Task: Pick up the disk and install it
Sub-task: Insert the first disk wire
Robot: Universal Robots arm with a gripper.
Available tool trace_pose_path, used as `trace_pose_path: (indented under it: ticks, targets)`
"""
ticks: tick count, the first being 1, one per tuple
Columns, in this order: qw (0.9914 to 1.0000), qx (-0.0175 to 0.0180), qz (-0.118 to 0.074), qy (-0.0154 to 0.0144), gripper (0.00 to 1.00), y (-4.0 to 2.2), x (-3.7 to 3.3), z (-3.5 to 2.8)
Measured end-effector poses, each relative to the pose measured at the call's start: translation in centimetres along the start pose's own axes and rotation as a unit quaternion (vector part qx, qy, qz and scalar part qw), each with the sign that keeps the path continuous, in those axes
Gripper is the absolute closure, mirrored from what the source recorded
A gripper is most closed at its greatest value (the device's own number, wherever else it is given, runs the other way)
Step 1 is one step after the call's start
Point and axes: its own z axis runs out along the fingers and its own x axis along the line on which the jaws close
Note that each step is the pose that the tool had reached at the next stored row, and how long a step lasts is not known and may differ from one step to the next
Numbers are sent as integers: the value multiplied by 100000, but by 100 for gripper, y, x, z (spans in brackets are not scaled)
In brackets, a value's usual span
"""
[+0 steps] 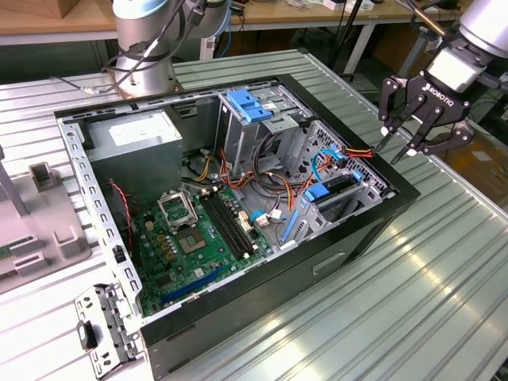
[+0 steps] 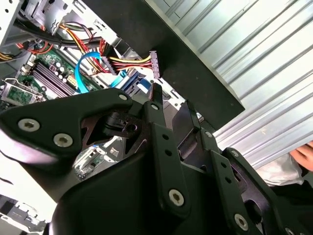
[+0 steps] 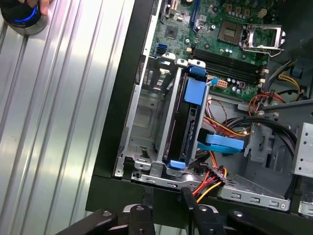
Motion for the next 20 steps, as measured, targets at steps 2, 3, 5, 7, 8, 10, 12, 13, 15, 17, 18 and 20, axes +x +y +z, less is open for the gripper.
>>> trace_pose_path:
  ticks: [2, 3, 5, 7, 8, 10, 12, 13, 15, 17, 18, 20]
  targets:
    - [99992, -94, -1263, 66, 64, 0, 0, 0]
    - [99980, -147, -1994, 105, 64, 0, 0, 0]
    - [99958, -212, -2878, 156, 64, 0, 0, 0]
    - [99927, -280, -3793, 205, 64, 0, 0, 0]
    - [99906, -319, -4322, 232, 64, 0, 0, 0]
    - [99851, -402, -5429, 292, 64, 0, 0, 0]
    - [99789, -476, -6459, 345, 64, 0, 0, 0]
    - [99764, -504, -6837, 369, 64, 0, 0, 0]
    - [99712, -557, -7552, 407, 64, 0, 0, 0]
    - [99658, -607, -8227, 443, 64, 0, 0, 0]
    - [99629, -632, -8569, 461, 64, 0, 0, 0]
    - [99569, -680, -9237, 499, 64, 0, 0, 0]
